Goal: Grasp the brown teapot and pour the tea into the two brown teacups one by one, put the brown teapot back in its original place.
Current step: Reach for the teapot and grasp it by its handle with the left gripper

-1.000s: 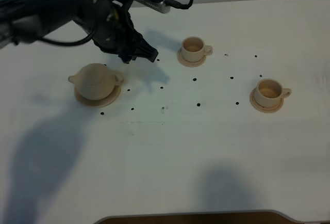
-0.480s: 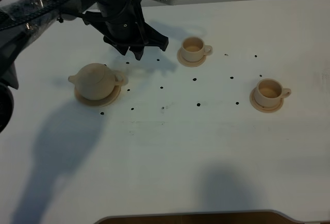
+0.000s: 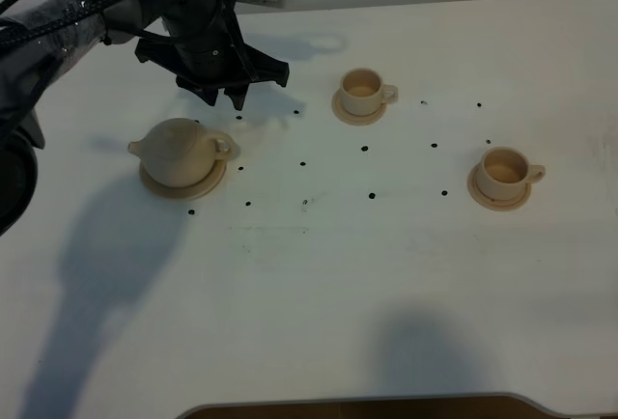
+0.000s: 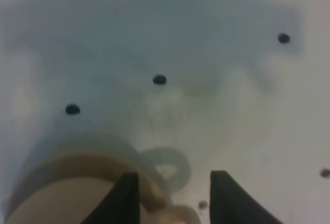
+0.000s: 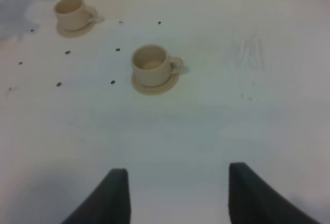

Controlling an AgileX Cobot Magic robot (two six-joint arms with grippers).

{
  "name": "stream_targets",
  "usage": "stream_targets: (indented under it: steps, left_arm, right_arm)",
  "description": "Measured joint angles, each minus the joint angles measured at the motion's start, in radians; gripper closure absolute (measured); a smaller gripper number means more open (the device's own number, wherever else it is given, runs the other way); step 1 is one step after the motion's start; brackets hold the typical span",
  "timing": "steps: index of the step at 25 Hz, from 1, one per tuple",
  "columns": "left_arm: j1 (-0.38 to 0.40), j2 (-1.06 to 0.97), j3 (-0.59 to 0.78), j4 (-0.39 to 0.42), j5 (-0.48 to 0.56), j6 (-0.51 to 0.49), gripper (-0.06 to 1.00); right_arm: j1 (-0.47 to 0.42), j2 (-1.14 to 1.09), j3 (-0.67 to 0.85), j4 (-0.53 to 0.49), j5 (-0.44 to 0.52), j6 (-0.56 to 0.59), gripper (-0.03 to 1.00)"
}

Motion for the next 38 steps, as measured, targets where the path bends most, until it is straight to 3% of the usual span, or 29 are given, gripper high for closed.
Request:
stream_targets:
  steps: [8,23,33,38]
  left_arm:
    - [0.002,0.055,0.0,-0.098,-0.056,0.011,0.58]
    - [0.002,0.075,-0.002,-0.135,0.072,0.054,0.61]
    - [0.002,0.075,-0.006,-0.157,0.212,0.187,0.61]
    - [0.002,0.075,-0.006,-0.15,0.212,0.269,0.61]
  right_arm:
    - [0.0,0.0,0.0,0.0,0.0,0.0,0.52]
    - [0.0,0.0,0.0,0.0,0.0,0.0,0.52]
    - [0.0,0.0,0.0,0.0,0.0,0.0,0.52]
    - [0.0,0.0,0.0,0.0,0.0,0.0,0.52]
